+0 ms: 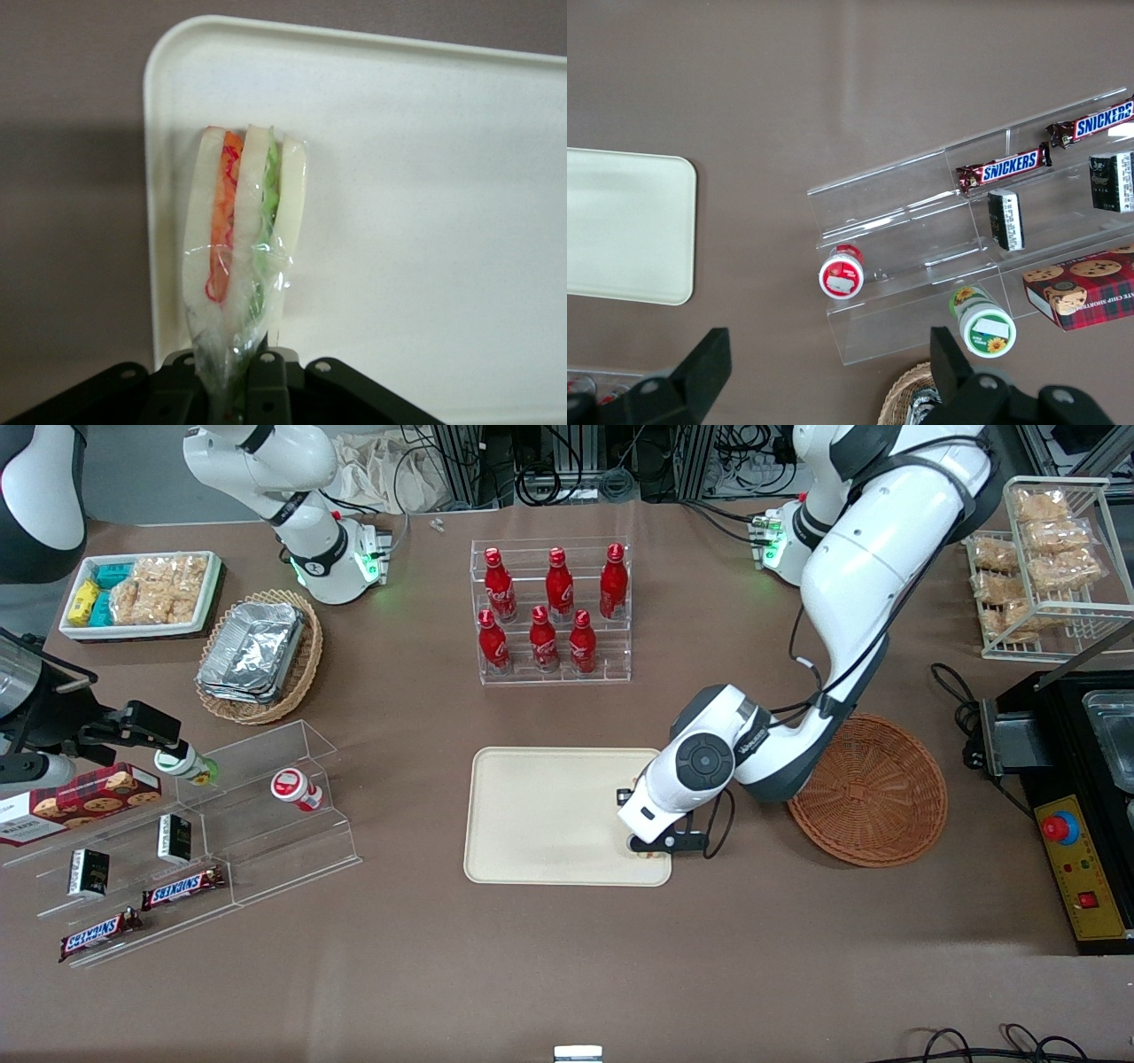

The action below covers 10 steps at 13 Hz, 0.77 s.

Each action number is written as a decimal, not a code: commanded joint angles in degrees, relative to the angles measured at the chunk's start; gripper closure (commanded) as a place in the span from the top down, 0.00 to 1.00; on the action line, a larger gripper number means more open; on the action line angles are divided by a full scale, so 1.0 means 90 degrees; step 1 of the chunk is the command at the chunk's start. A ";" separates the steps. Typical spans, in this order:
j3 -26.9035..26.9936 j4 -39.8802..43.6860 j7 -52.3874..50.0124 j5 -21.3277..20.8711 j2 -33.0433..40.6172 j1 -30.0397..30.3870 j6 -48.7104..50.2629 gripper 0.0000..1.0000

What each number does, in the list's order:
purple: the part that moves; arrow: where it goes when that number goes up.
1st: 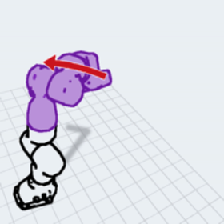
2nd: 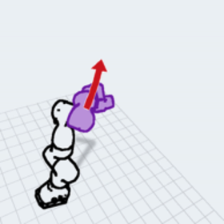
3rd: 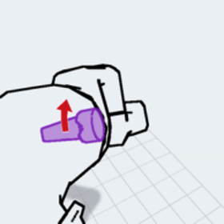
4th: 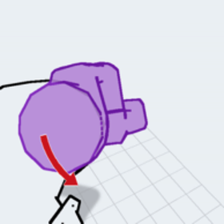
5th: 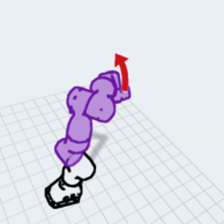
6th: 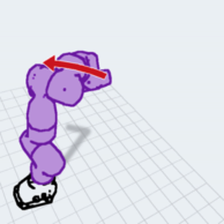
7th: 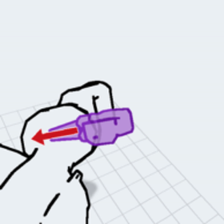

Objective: Place sandwich from basket to tray
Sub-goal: 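Lower the sandwich onto the tray and open the left gripper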

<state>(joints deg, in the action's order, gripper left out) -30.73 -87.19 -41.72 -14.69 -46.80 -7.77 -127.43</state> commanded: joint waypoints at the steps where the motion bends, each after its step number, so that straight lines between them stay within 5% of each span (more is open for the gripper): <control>1: 0.0326 0.0284 -0.0188 -0.0136 -0.0161 -0.0394 -0.0157 0.00; 2: 0.0463 0.0293 -0.0227 -0.0136 -0.0161 -0.0522 -0.0148 0.04; 3: 0.0503 0.0294 -0.0256 -0.0126 -0.0161 -0.0533 -0.0157 0.33; 4: 0.0513 0.0294 -0.0237 -0.0145 -0.0142 -0.0533 -0.0157 0.99; 10: 0.0523 0.0206 -0.0169 -0.0858 0.0715 -0.0144 -0.0012 1.00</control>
<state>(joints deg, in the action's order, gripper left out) -26.41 -83.95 -42.47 -20.04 -45.49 -10.70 -128.71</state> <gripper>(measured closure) 0.172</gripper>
